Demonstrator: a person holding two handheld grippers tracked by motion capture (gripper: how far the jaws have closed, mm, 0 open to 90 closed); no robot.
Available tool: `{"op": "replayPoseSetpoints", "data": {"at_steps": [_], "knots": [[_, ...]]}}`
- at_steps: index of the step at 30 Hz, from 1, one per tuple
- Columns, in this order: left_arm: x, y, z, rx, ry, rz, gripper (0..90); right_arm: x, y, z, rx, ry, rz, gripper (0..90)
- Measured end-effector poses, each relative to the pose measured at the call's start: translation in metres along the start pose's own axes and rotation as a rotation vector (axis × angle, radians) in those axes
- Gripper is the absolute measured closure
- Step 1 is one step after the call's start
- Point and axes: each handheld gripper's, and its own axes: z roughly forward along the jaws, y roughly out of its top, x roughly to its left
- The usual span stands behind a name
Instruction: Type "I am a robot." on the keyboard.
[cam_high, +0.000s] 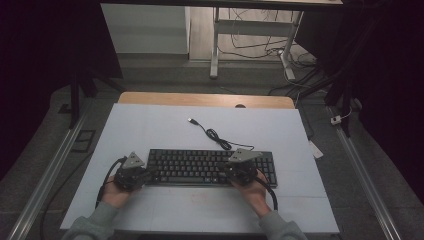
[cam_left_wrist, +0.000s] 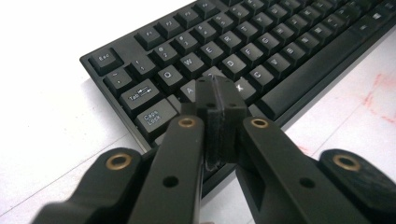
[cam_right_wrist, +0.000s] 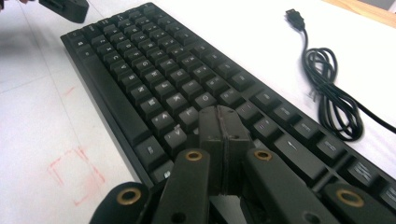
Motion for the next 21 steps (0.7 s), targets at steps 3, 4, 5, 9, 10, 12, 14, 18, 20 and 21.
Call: {"op": "replayPoseSetpoints", "data": {"at_steps": [3, 4, 5, 9, 10, 12, 14, 18, 20, 21], "knots": [[0.0, 0.0, 0.002, 0.006, 0.005, 0.003, 88.9, 0.002, 0.004, 0.007, 0.005, 0.005, 0.0, 89.7], [0.001, 0.0, 0.002, 0.01, 0.008, 0.005, 88.9, 0.003, 0.005, 0.01, 0.009, 0.005, -0.004, 89.7], [0.001, -0.001, 0.003, 0.013, 0.014, 0.005, 88.9, 0.004, 0.007, 0.013, 0.014, 0.006, -0.005, 89.7], [0.003, -0.001, 0.004, 0.019, 0.021, 0.006, 88.9, 0.008, 0.013, 0.025, 0.026, 0.016, -0.016, 89.7], [0.003, -0.001, 0.004, 0.021, 0.023, 0.006, 88.9, 0.008, 0.013, 0.025, 0.026, 0.016, -0.016, 89.7], [0.003, -0.002, 0.005, 0.025, 0.027, 0.007, 88.9, 0.009, 0.015, 0.028, 0.029, 0.017, -0.015, 89.7], [0.004, -0.002, 0.006, 0.029, 0.029, 0.008, 88.9, 0.009, 0.017, 0.032, 0.034, 0.018, -0.016, 89.7], [0.004, -0.003, 0.007, 0.034, 0.033, 0.012, 88.9, 0.01, 0.021, 0.04, 0.041, 0.017, -0.004, 89.7], [0.004, -0.003, 0.007, 0.035, 0.034, 0.012, 88.9, 0.011, 0.023, 0.043, 0.044, 0.017, -0.004, 89.7], [0.005, -0.004, 0.008, 0.037, 0.036, 0.01, 88.9, 0.011, 0.023, 0.044, 0.045, 0.016, -0.004, 89.7]]}}
